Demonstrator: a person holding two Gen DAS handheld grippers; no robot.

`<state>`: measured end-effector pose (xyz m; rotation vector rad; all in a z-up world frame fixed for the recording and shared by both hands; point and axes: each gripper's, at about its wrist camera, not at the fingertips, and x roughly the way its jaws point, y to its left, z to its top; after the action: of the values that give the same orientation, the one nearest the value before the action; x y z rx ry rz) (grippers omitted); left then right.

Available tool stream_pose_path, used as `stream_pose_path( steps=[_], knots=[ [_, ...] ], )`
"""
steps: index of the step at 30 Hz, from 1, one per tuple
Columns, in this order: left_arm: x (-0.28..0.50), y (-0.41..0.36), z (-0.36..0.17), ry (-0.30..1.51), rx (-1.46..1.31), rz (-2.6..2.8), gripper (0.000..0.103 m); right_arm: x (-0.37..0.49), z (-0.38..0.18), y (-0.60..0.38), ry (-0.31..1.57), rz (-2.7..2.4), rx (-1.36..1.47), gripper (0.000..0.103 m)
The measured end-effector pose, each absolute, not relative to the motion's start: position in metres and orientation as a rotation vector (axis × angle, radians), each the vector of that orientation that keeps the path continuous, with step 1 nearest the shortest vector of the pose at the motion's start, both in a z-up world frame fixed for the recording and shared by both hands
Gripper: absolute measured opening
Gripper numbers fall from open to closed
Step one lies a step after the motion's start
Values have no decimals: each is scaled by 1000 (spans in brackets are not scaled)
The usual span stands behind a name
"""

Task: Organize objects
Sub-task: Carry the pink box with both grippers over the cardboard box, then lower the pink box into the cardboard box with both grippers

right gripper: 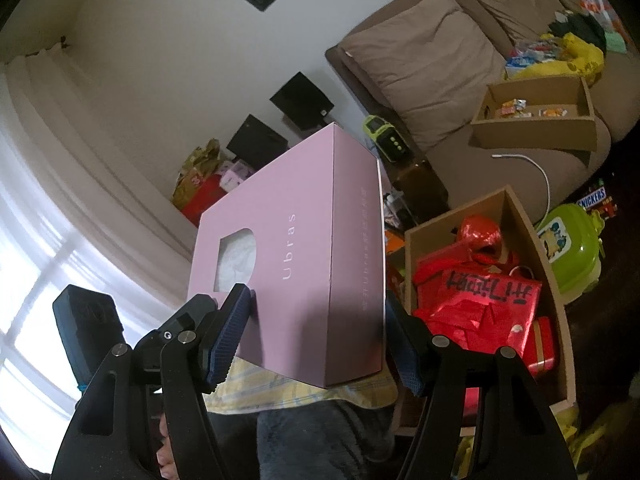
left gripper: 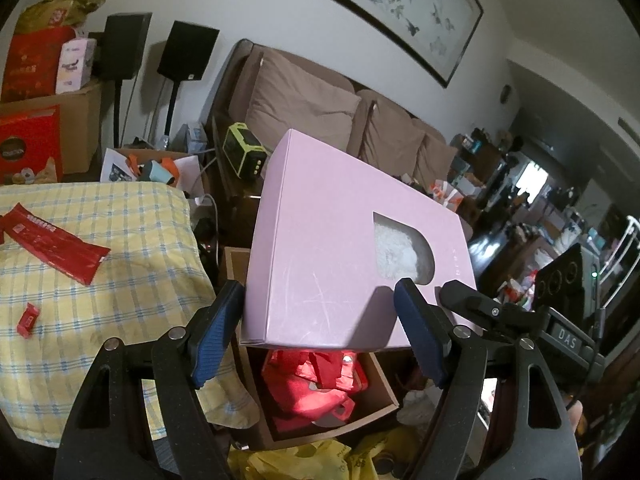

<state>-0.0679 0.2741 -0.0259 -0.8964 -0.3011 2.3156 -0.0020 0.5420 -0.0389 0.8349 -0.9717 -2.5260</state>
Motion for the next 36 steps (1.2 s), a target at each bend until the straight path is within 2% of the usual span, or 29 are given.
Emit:
stream_pose_path(
  steps=[24, 36],
  knots=[
    [-102, 331, -65, -298, -997, 2211, 75, -17, -70, 593, -1049, -2576, 932, 67],
    [-130, 347, -135, -349, -1170, 2149, 76, -39, -130, 609, -1130, -2535, 1148, 67]
  ],
)
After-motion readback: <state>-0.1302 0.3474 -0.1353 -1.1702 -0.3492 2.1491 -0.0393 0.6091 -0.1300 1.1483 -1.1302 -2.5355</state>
